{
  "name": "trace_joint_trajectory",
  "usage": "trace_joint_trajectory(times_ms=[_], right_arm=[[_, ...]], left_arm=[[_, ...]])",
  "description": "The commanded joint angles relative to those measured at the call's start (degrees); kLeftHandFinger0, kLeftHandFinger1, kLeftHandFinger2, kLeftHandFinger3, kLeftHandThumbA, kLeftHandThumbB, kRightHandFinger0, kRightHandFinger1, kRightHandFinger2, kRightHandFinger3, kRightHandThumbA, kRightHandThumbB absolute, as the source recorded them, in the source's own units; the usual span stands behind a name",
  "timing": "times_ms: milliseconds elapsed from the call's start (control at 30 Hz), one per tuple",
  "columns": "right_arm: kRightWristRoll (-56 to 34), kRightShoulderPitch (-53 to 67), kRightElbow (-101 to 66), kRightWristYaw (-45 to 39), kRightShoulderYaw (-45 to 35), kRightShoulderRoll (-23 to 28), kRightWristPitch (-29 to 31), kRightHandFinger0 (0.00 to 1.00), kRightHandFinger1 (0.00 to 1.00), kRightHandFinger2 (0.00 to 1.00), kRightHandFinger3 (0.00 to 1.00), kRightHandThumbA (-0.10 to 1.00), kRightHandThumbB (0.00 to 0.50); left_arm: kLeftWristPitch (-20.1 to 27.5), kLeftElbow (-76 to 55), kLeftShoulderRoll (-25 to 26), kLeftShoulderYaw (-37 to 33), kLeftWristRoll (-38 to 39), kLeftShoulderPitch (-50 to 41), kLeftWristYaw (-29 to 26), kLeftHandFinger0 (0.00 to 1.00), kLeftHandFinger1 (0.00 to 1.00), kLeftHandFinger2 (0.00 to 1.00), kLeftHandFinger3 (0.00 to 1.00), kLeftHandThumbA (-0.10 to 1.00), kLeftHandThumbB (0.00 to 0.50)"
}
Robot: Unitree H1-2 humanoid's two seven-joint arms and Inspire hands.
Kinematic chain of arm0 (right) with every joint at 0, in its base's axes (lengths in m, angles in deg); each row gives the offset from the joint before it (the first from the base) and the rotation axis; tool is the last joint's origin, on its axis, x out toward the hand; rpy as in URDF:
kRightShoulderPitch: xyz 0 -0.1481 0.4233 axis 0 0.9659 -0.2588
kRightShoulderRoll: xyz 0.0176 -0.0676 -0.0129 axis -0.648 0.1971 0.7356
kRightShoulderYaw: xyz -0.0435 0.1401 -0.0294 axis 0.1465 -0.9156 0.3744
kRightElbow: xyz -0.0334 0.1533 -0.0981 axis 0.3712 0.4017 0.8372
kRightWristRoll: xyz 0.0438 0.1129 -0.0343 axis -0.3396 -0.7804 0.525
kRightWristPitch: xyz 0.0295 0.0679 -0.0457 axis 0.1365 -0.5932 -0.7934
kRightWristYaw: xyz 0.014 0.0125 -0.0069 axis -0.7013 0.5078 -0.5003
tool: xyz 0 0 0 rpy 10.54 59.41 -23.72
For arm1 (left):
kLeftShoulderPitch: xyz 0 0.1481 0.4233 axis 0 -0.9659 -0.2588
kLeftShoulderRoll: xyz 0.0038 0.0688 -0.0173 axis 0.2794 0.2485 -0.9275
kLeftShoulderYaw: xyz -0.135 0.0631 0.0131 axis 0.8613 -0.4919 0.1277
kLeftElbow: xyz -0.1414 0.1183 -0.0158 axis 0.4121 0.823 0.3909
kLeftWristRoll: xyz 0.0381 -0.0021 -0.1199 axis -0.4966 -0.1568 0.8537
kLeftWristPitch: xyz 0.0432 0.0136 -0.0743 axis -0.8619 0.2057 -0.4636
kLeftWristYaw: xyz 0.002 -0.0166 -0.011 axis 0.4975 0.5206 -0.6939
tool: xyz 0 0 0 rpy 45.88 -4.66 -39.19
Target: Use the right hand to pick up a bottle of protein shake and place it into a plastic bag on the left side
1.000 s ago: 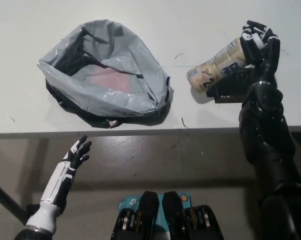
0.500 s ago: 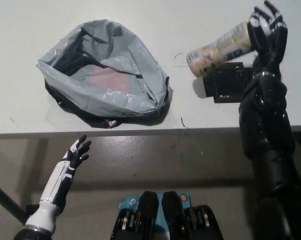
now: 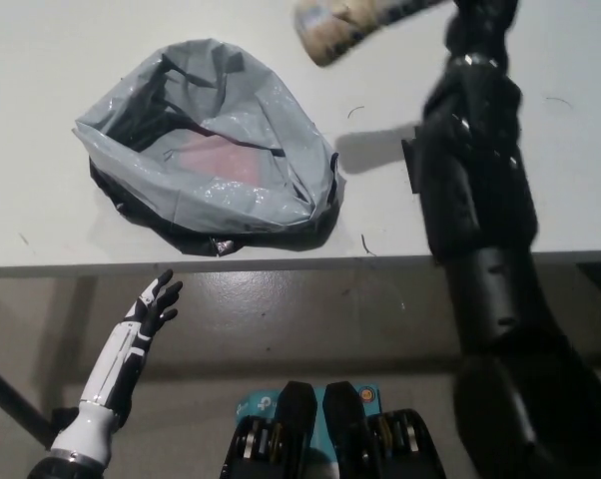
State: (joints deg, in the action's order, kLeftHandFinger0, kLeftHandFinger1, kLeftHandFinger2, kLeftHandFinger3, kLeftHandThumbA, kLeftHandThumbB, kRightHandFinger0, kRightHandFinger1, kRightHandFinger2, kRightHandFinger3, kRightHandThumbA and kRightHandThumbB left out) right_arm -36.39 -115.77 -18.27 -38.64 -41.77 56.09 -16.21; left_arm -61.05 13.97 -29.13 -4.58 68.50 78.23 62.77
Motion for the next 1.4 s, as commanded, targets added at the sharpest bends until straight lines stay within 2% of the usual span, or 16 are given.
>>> trace_joint_trajectory(times_ms=[0,33,133,200,233,267,400,767,800,833,967,1000,1033,1067,1233,1367], right_arm=[[5.52,-6.62,7.34,4.23,4.76,-1.46,3.21,0.00,0.01,0.42,0.19,-0.10,0.094],[7.16,-7.94,11.14,5.18,6.63,-1.95,3.86,0.00,0.04,0.48,0.25,-0.10,0.084],[7.43,-10.69,17.72,7.19,8.68,-2.96,4.29,0.00,0.11,0.57,0.57,-0.10,0.094],[7.46,-11.47,19.73,8.26,9.16,-3.22,4.92,0.00,0.12,0.58,0.59,-0.10,0.102],[7.34,-12.53,22.46,9.52,9.38,-3.87,6.30,0.00,0.05,0.45,0.49,-0.10,0.092],[7.13,-13.33,24.63,10.27,9.50,-4.28,7.60,0.00,0.04,0.44,0.49,-0.10,0.092],[6.07,-14.56,29.13,11.14,9.28,-5.38,10.24,0.00,0.01,0.46,0.62,-0.10,0.076],[3.87,-15.28,35.68,16.61,7.34,-8.18,11.93,0.00,0.00,0.40,0.45,-0.10,0.063],[1.55,-15.58,35.76,14.69,5.33,-8.52,11.63,0.00,0.01,0.43,0.49,-0.04,0.060],[-0.35,-15.39,35.51,11.89,3.80,-8.83,11.66,0.02,0.10,0.53,0.70,0.16,0.087],[-0.59,-15.34,35.56,10.86,2.77,-8.96,11.88,0.00,0.09,0.52,0.69,0.20,0.087],[-4.64,-13.84,34.80,-1.31,0.76,-8.79,10.15,1.00,1.00,1.00,1.00,0.73,0.282],[-8.30,-12.11,34.26,-13.18,-0.89,-8.40,7.91,1.00,1.00,1.00,1.00,0.82,0.354],[-8.87,-11.33,34.35,-16.10,-1.11,-8.11,7.33,1.00,1.00,1.00,1.00,0.85,0.376],[-10.20,-8.87,34.42,-20.80,-2.25,-7.15,6.31,1.00,1.00,1.00,1.00,0.99,0.369],[-10.15,-8.26,33.89,-22.18,-2.10,-6.79,7.13,1.00,1.00,1.00,1.00,1.00,0.363]], left_arm=[[0.78,-2.27,0.78,-0.08,-0.62,0.34,0.96,1.00,1.00,1.00,1.00,1.00,0.143],[0.81,-2.55,0.85,-0.13,-1.11,0.19,0.75,1.00,1.00,1.00,1.00,1.00,0.150],[0.41,-2.99,0.59,-0.35,-0.42,-0.02,1.10,1.00,1.00,1.00,1.00,1.00,0.149],[0.25,-3.02,0.39,-0.57,-0.38,-0.05,1.16,1.00,1.00,1.00,1.00,1.00,0.152],[0.84,-2.89,0.30,-0.76,-0.56,-0.07,1.17,1.00,1.00,1.00,1.00,1.00,0.148],[0.80,-3.15,0.34,-0.92,-0.58,-0.20,1.31,1.00,1.00,1.00,1.00,1.00,0.155],[0.31,-4.22,0.33,-1.31,-1.68,-0.64,1.12,1.00,1.00,1.00,1.00,1.00,0.151],[-0.89,-5.32,-0.30,-2.28,-0.90,-0.81,1.98,1.00,1.00,1.00,1.00,1.00,0.196],[-0.55,-5.20,-0.31,-2.37,-1.07,-0.63,1.85,1.00,1.00,1.00,1.00,1.00,0.197],[-0.64,-5.28,-0.26,-2.40,-1.08,-0.66,1.81,1.00,1.00,1.00,1.00,1.00,0.203],[-0.81,-5.41,-0.11,-2.50,-1.03,-0.70,1.78,1.00,1.00,1.00,1.00,1.00,0.203],[-0.95,-5.35,-0.10,-2.63,-0.76,-0.56,2.03,1.00,1.00,1.00,1.00,1.00,0.188],[-0.89,-5.28,-0.13,-2.76,-0.50,-0.47,2.25,1.00,1.00,1.00,1.00,1.00,0.185],[-0.81,-5.23,-0.23,-2.79,-0.31,-0.53,2.26,1.00,1.00,1.00,1.00,1.00,0.185],[0.10,-4.91,0.33,-3.53,-1.98,-0.67,2.16,1.00,1.00,1.00,1.00,1.00,0.204],[0.51,-4.54,0.77,-4.01,-3.49,-0.35,1.79,1.00,1.00,1.00,1.00,1.00,0.210]])
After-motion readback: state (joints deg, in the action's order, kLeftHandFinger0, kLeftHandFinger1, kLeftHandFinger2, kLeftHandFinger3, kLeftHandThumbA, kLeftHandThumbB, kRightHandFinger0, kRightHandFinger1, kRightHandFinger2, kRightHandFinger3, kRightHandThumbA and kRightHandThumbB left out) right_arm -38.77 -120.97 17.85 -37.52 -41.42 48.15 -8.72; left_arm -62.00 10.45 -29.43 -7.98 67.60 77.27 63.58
